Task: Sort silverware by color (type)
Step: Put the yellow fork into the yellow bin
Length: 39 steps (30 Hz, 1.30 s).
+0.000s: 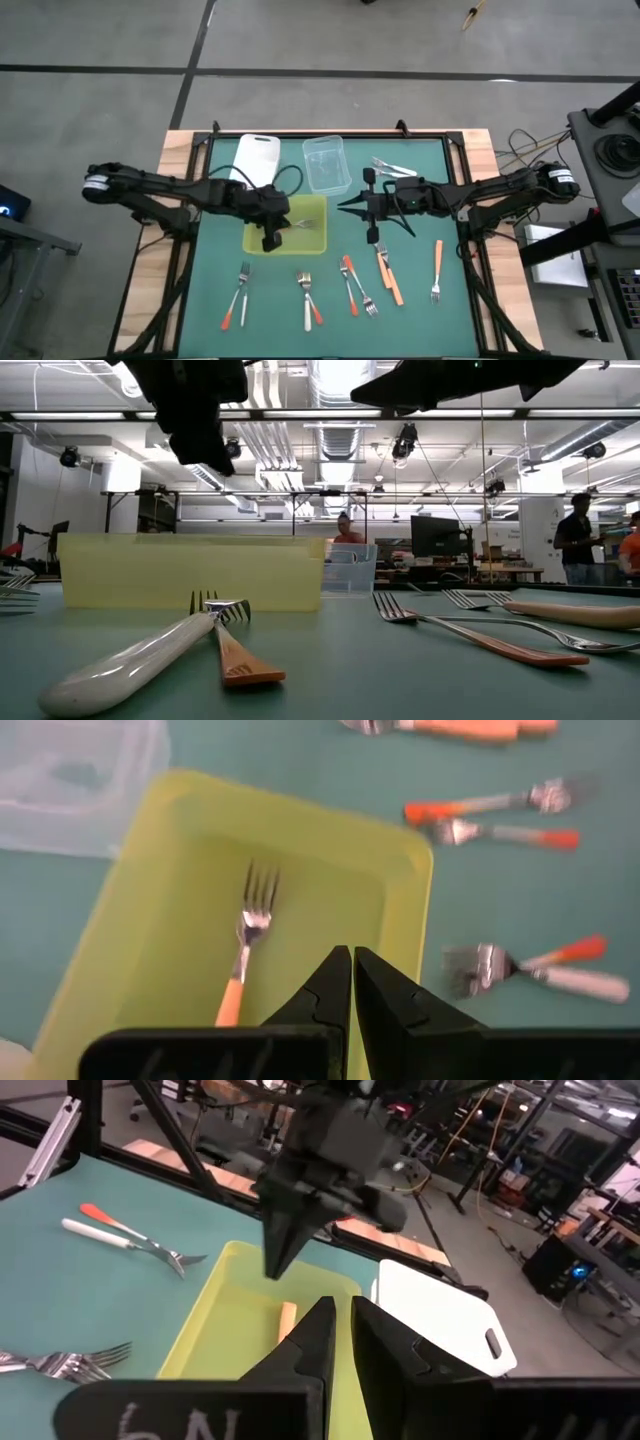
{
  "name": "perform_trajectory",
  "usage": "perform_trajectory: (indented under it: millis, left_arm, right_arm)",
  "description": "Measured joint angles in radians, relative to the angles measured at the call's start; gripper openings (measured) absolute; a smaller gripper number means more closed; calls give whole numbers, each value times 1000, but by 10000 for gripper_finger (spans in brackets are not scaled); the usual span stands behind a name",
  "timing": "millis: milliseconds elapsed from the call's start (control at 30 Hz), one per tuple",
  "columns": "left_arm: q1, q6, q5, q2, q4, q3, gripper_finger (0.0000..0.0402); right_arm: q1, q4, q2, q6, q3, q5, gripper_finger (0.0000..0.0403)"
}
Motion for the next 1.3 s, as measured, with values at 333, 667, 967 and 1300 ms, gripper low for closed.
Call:
perform_trajectory:
  millis: [333,667,967,1300]
  left_arm:
    - [-51,-20,0,107,-44,-8,0]
    - [-63,-98,6,112,-167,-8,0]
    - [-60,-138,-22,162,-126,-9,0]
    - [-58,-27,-62,242,-95,-8,0]
  right_arm:
    - [0,-1,0,-16,0,1,27]
    - [0,4,0,-26,0,1,27]
    - [0,12,0,-43,0,1,27]
    - [0,11,0,-43,0,1,27]
